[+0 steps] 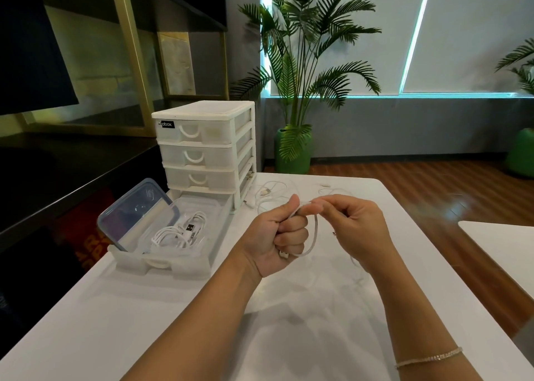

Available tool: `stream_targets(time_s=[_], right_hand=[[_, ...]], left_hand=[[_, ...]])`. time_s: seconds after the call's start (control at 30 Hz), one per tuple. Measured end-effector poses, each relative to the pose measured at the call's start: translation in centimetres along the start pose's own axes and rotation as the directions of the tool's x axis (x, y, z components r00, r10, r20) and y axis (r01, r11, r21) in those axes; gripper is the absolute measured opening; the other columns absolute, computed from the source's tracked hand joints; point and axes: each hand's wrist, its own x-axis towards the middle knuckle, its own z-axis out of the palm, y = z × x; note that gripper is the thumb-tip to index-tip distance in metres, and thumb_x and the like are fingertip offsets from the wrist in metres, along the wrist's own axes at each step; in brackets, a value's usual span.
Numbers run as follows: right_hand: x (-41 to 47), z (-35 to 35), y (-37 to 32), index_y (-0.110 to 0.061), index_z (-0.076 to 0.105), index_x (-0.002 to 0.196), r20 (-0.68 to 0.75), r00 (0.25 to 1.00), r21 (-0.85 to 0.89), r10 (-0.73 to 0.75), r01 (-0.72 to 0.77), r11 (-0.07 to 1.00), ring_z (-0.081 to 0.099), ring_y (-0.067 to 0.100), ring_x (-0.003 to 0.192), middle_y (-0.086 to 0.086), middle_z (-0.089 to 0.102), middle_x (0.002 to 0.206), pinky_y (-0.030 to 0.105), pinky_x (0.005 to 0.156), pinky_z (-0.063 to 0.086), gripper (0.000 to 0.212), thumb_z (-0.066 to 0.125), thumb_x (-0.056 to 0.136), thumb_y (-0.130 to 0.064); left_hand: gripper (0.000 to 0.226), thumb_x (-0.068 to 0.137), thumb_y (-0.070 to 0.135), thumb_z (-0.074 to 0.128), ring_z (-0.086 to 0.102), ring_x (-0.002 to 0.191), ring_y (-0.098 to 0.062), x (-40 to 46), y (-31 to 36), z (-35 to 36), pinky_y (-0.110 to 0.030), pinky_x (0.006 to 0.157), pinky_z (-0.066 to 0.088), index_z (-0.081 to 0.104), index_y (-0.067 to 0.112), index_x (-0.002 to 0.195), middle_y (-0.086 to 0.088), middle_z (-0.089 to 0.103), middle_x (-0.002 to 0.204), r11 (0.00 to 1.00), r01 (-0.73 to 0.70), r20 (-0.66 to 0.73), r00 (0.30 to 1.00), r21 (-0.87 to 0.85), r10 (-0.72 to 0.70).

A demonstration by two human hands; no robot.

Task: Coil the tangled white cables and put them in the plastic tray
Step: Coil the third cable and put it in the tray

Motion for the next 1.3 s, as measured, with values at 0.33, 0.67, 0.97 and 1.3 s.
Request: stream_targets(time_s=[0.33,0.67,0.97,1.3], right_hand=[[-0.2,1.4,1.0,-0.02,0.07,0.108,-0.005,1.0,-0.238,0.026,-0.026,0.971,0.063,0.013,0.103,-0.002,0.07,0.111,0.027,0.089,0.05,0.028,0.062,0.085,-0.033],[-1.1,2.5,0.5,-0.024,0.075,0.096,0.315,0.934,-0.393,0.167,-0.031,0.919,0.067,0.018,0.081,-0.001,0.074,0.096,0.037,0.079,0.056,0.023,0.067,0.081,-0.04],[-1.1,1.6,0.1,-0.025,0.075,0.096,0.352,0.933,-0.459,0.077,0.1,0.883,0.064,0.011,0.083,-0.004,0.074,0.096,0.031,0.081,0.052,0.017,0.067,0.082,-0.031],[-0.4,0.9,0.3,-0.027,0.071,0.072,0.179,0.984,-0.315,0.007,0.051,0.948,0.054,0.003,0.061,-0.015,0.061,0.065,0.021,0.061,0.045,0.007,0.072,0.076,-0.022]], left_hand=[[0.047,0.097,0.03,0.032,0.033,0.028,-0.008,0.3,0.6,-0.2,-0.01,0.032,0.022,0.049,-0.009,0.116,0.006,0.038,0.044,0.897,-0.27,-0.181,0.959,-0.35,0.218],[0.049,0.1,0.023,0.036,0.048,0.036,-0.005,0.9,1.1,-1.5,-0.015,0.042,0.05,0.032,-0.004,0.14,0.002,0.053,0.059,0.879,-0.377,-0.402,0.882,-0.292,0.245],[0.043,0.098,0.024,0.04,0.068,0.077,-0.006,1.1,-0.2,-0.6,-0.027,0.092,0.049,0.04,0.017,0.14,0.008,0.061,0.057,0.753,-0.153,-0.327,0.833,0.64,0.447],[0.042,0.098,0.035,0.041,0.047,0.045,-0.009,0.8,-0.8,-1.9,-0.019,0.051,0.04,0.061,0.015,0.067,0.005,0.055,0.05,0.389,0.046,-0.192,0.919,0.92,0.345]])
